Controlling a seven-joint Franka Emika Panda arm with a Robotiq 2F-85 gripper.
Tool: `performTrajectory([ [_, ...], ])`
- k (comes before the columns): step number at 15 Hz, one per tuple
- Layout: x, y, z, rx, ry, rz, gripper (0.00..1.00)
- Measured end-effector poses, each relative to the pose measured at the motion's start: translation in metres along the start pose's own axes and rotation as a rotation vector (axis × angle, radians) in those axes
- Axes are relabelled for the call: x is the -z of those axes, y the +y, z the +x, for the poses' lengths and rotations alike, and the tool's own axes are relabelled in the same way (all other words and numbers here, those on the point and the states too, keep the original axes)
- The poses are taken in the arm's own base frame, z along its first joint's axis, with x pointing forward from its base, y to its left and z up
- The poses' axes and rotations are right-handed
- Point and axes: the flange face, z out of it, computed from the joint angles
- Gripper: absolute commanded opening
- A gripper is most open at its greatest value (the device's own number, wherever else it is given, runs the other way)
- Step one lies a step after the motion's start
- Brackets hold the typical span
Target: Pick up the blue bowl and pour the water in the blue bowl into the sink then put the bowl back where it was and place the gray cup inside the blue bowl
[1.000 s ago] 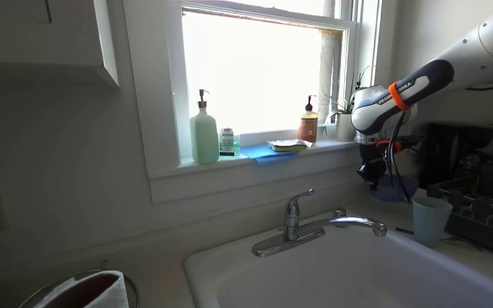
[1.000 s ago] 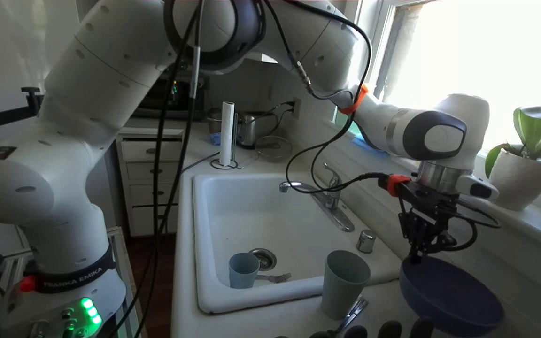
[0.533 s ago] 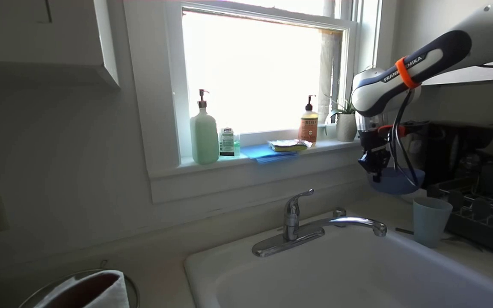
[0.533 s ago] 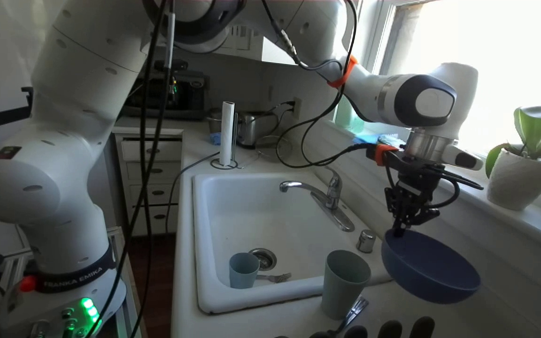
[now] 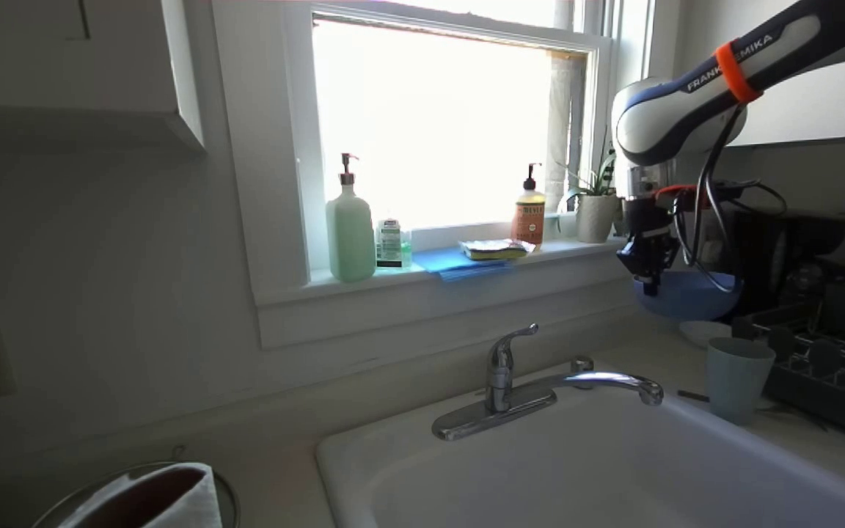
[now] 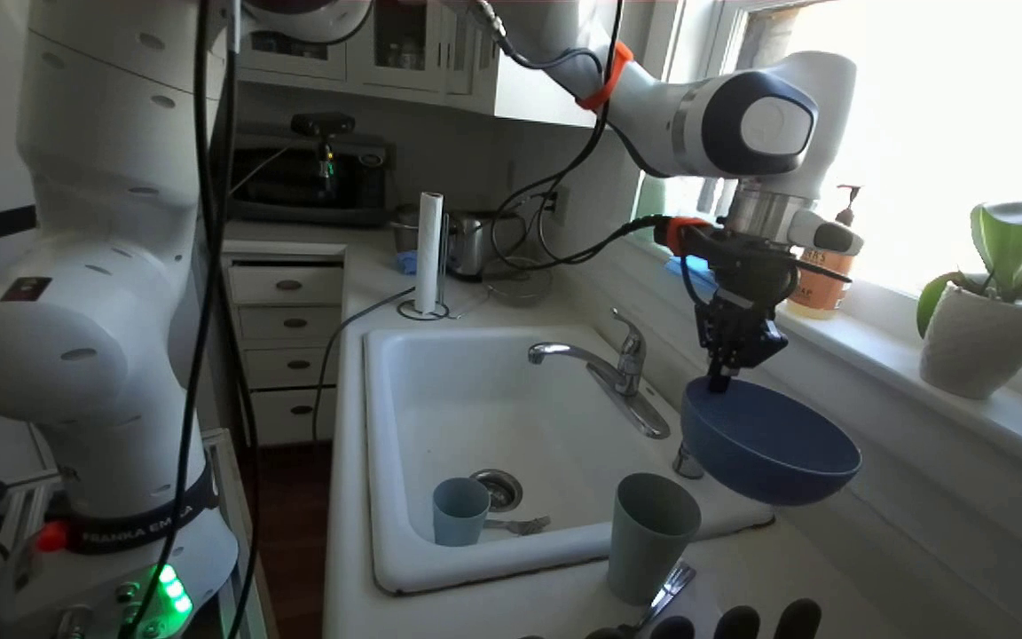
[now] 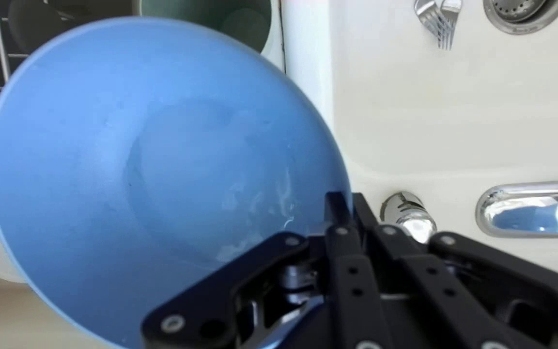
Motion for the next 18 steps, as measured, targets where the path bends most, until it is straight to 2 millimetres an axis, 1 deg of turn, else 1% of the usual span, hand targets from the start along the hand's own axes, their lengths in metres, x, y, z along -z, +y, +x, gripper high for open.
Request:
performTrajectory([
  [2,0.013,0.005,-0.002,-0.021,0.022,0.006,0.04],
  [3,0.015,0.007,-0.003,-0.025,0.024,0.006,0.01],
  [6,0.012,0.006,-0.002,-0.025,0.019,0.006,0.01],
  [8,0.011,-0.002,-0.003,-0.011,0.017,0.014,0.01],
  [10,0.013,-0.017,-0.004,0.023,0.016,0.036,0.01],
  [12,0.017,-0.035,-0.011,0.065,0.011,0.077,0.01],
  [16,0.022,-0.074,-0.038,0.183,-0.024,0.207,0.01],
  [18,0.019,-0.091,-0.052,0.249,-0.040,0.285,0.01],
])
